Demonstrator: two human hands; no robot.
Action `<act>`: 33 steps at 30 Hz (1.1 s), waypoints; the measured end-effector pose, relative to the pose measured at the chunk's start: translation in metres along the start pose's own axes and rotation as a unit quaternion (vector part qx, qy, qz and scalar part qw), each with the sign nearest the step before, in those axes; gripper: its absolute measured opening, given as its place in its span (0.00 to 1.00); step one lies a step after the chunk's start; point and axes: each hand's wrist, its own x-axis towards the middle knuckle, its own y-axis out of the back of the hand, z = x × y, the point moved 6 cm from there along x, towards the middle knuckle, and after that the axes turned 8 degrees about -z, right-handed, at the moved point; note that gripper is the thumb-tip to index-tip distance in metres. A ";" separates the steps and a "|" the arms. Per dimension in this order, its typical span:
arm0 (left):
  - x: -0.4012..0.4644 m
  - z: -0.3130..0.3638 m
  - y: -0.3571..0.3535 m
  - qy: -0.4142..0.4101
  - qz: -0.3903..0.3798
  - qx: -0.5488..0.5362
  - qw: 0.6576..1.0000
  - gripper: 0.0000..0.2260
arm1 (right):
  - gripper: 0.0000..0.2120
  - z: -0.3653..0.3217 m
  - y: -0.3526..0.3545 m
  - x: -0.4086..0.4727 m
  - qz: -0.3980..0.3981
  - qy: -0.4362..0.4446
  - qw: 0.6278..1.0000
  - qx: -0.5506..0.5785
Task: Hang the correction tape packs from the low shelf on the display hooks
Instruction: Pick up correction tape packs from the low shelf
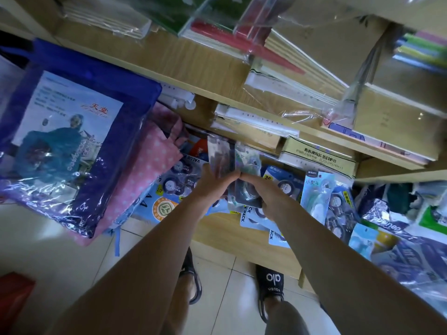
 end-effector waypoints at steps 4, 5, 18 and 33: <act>-0.011 0.000 -0.002 -0.030 0.002 0.001 1.000 0.09 | 0.45 -0.001 -0.016 -0.008 -0.065 0.014 0.997 0.026; -0.012 -0.002 -0.003 -0.029 0.002 -0.010 1.000 0.10 | 0.43 -0.003 -0.021 -0.013 -0.080 0.020 0.996 0.026; -0.052 0.034 -0.039 -0.110 0.024 0.103 0.988 0.08 | 0.12 0.008 0.046 -0.083 -0.064 0.096 0.981 0.155; -0.015 -0.001 -0.146 -0.086 0.007 0.149 0.985 0.10 | 0.19 0.071 0.191 -0.073 0.108 0.117 0.982 0.106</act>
